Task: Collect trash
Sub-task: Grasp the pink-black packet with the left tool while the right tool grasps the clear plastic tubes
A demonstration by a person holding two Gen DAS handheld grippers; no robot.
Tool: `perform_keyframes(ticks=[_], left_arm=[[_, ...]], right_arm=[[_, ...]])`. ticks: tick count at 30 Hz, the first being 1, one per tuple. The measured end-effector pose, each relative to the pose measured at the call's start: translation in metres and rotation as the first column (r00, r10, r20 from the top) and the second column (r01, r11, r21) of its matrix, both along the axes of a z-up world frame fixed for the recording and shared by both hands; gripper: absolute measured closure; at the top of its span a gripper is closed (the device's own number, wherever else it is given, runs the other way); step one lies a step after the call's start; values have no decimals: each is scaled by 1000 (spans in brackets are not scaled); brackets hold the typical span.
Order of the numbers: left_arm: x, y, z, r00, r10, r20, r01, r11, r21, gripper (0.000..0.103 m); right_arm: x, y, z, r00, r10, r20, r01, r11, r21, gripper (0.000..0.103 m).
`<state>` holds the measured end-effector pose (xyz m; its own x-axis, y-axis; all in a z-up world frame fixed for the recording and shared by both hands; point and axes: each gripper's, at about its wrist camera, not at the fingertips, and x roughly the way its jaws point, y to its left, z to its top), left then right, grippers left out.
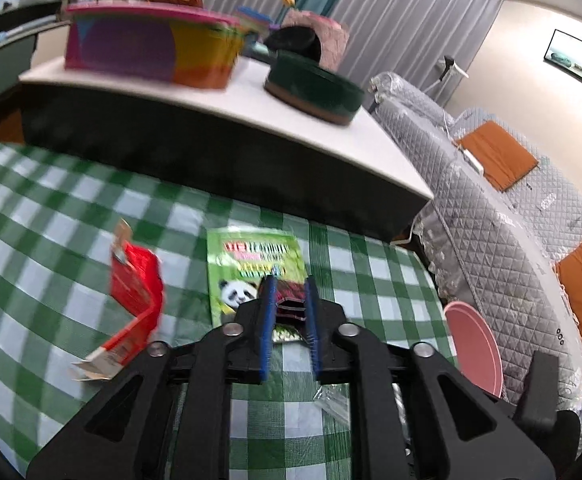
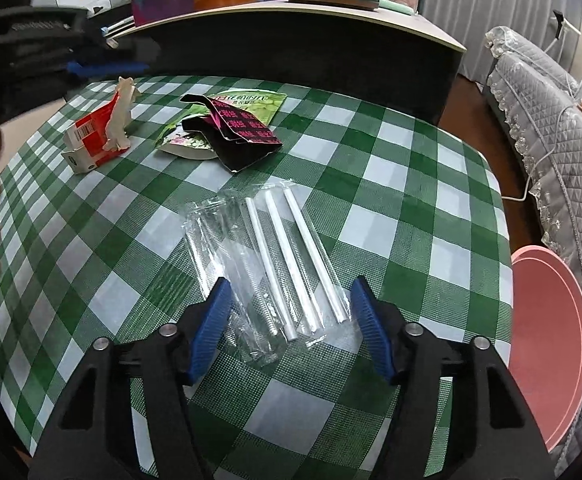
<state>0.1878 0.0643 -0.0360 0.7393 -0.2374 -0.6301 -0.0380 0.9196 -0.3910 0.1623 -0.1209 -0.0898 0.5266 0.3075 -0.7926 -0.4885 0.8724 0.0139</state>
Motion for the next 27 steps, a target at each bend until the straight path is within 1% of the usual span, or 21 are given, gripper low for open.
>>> perform_keyframes(ticks=[1, 2, 3, 4, 5, 7, 8, 12, 15, 18, 20, 21, 24, 27], left_arm=[[1, -1, -3, 1000, -4, -7, 4, 1000, -3, 71], [4, -1, -8, 1000, -3, -17, 3, 1000, -9, 69], [5, 0, -10, 1000, -1, -24, 1, 1000, -14, 66], [6, 0, -12, 1000, -1, -31, 0, 1000, -22, 64], [9, 2, -16, 999, -3, -43, 1, 999, -44, 63], [13, 4, -23, 998, -1, -62, -5, 996, -89, 62], [15, 5, -26, 998, 3, -66, -10, 995, -99, 62], [25, 6, -39, 995, 8, -99, -25, 986, -167, 63], [29, 2, -42, 995, 9, -101, -25, 986, -163, 64], [31, -3, -40, 995, -4, -100, -12, 988, -155, 75], [31, -8, -37, 996, -8, -93, -5, 991, -137, 78], [31, -10, -35, 996, -12, -88, 0, 991, -132, 86], [30, -14, -28, 998, -22, -66, 14, 993, -120, 91], [27, -19, -16, 999, -35, -29, 32, 995, -92, 95]], right_arm=[[0, 0, 0, 1000, 5, -1, -5, 1000, 3, 53], [0, 0, 0, 1000, 10, -2, -10, 1000, 6, 59], [0, 1, 1, 1000, 16, -3, -16, 1000, 9, 63], [-1, 1, 1, 1000, 24, -4, -24, 1000, 11, 72], [-1, 2, 2, 1000, 31, -6, -31, 999, 13, 81], [-3, 4, 2, 999, 45, -6, -45, 999, 11, 91], [-4, 5, 2, 999, 51, -2, -51, 999, 5, 93], [-6, 5, 3, 999, 55, -1, -55, 999, 1, 96], [-6, 2, 3, 999, 45, -2, -45, 999, 1, 96], [-5, -1, 3, 1000, 26, 0, -26, 1000, 0, 96], [-4, -4, 4, 1000, 12, 0, -12, 1000, 3, 96], [-2, -6, 4, 1000, 5, 1, -5, 1000, 5, 96], [-1, -9, 5, 1000, -12, 4, 12, 1000, 13, 96], [0, -13, 7, 1000, -28, 10, 28, 999, 19, 96]])
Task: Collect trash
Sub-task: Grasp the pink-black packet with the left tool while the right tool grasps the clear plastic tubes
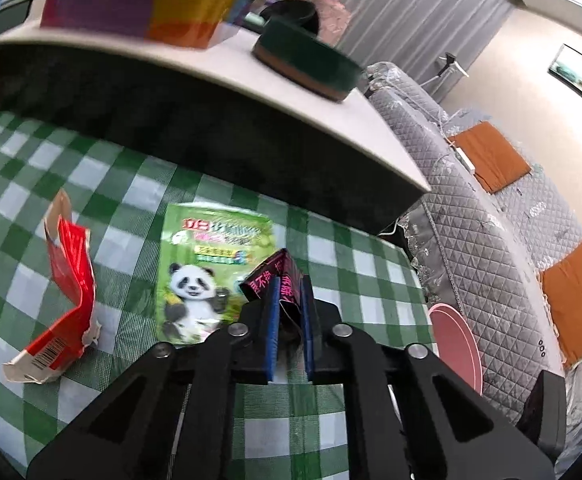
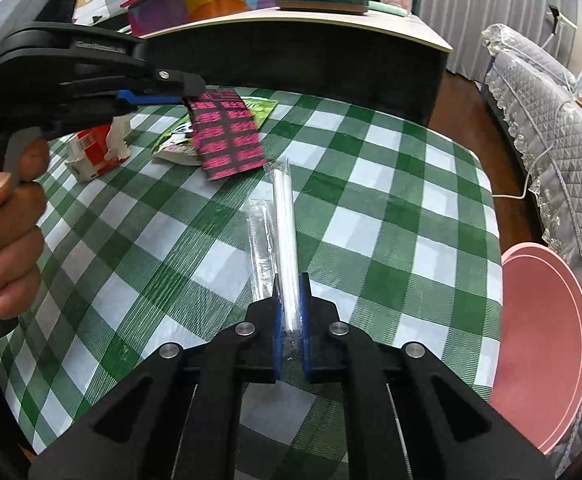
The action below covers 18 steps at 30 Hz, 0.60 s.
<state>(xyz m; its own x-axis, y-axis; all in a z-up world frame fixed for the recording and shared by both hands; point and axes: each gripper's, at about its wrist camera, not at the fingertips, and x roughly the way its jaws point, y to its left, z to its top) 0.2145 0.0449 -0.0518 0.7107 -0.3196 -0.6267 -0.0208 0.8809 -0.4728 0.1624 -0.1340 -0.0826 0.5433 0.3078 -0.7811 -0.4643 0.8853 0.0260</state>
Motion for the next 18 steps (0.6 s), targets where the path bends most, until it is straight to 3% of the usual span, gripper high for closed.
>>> perform_keyframes(ticks=[9, 13, 18], left_arm=[[-25, -24, 33, 994, -56, 93, 45, 992, 116, 97], [-39, -39, 43, 989, -75, 125, 47, 975, 216, 97], [-54, -51, 53, 983, -102, 154, 54, 956, 287, 97]], right_arm=[[-9, -16, 16, 998, -54, 38, 53, 998, 28, 96], [-16, -27, 25, 995, -83, 62, 81, 996, 42, 96], [-24, -42, 36, 988, -123, 90, 118, 991, 66, 96]])
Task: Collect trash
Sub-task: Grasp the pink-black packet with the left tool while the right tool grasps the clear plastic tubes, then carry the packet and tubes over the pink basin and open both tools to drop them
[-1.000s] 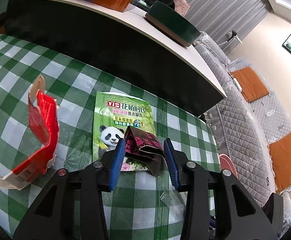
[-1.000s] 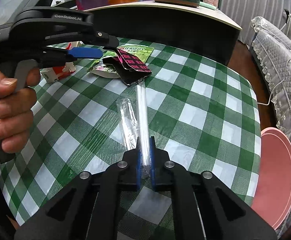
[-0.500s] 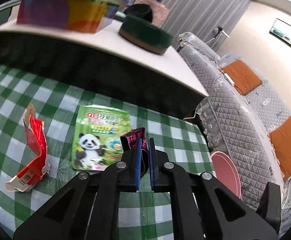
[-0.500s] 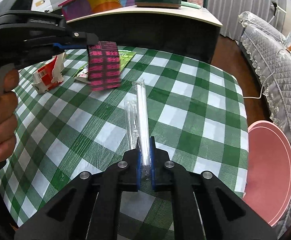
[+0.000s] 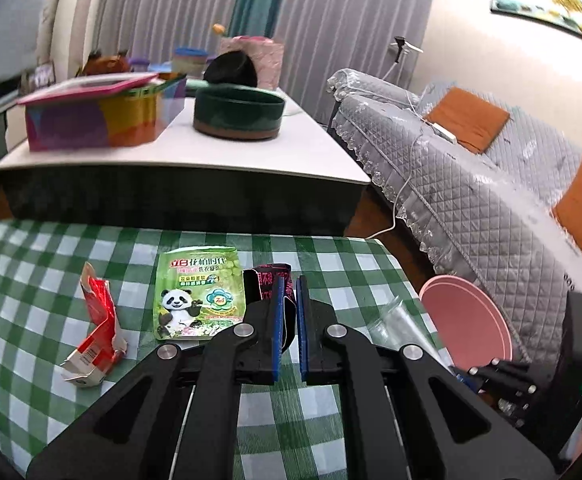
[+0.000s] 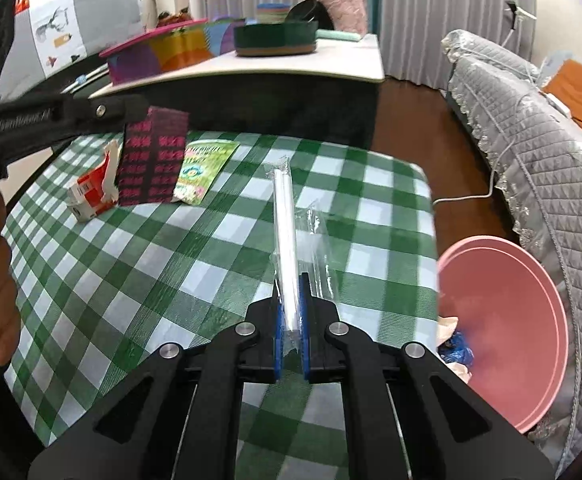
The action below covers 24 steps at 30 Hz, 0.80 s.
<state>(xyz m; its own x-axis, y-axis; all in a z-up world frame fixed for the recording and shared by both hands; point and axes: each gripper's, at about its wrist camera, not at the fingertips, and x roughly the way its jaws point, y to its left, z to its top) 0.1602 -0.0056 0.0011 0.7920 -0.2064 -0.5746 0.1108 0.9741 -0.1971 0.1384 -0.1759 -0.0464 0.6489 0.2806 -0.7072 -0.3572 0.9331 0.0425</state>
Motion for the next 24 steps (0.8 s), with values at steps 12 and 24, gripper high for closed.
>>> perform_keyframes(ticks=[12, 24], left_arm=[[-17, -24, 3, 999, -30, 19, 29, 999, 40, 97], [-26, -49, -4, 998, -55, 37, 52, 995, 88, 97]], right_arm=[[-15, -42, 17, 994, -96, 45, 94, 995, 33, 96], [-16, -76, 28, 982, -175, 68, 170, 983, 65, 96]])
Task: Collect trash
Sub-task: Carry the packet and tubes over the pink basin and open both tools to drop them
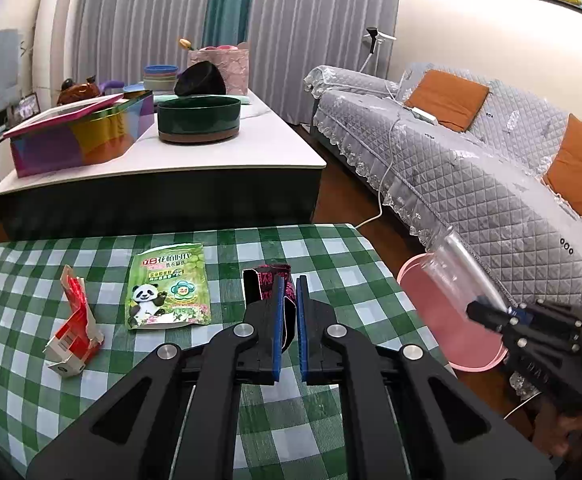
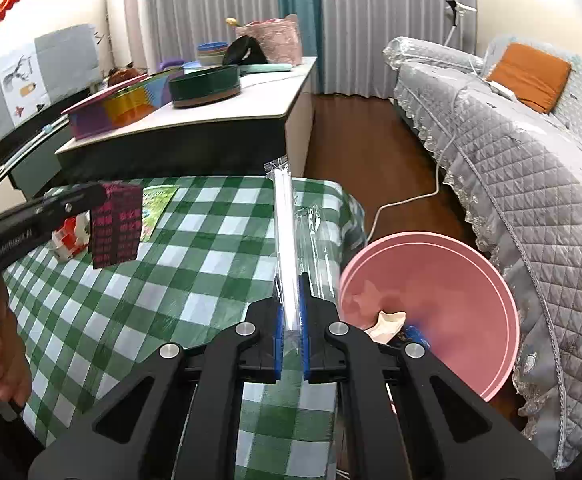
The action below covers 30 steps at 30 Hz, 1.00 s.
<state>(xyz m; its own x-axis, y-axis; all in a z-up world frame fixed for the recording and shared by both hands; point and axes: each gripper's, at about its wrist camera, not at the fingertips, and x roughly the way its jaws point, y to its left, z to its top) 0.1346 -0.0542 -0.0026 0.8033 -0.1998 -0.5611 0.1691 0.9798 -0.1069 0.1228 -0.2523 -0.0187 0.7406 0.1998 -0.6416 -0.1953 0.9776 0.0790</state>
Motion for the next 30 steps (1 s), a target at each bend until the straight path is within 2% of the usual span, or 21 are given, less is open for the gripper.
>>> perform_keyframes(ticks=[12, 22, 30], left_arm=[[-3, -24, -9, 1000, -1, -13, 2, 998, 62, 97], [12, -64, -2, 999, -50, -18, 51, 997, 62, 97], [31, -107, 5, 994, -108, -8, 108, 993, 57, 97]], right_arm=[[4, -40, 29, 991, -112, 77, 111, 994, 13, 96], [12, -88, 47, 967, -227, 112, 227, 974, 8, 96], [22, -122, 62, 941, -299, 158, 309, 950, -42, 96]])
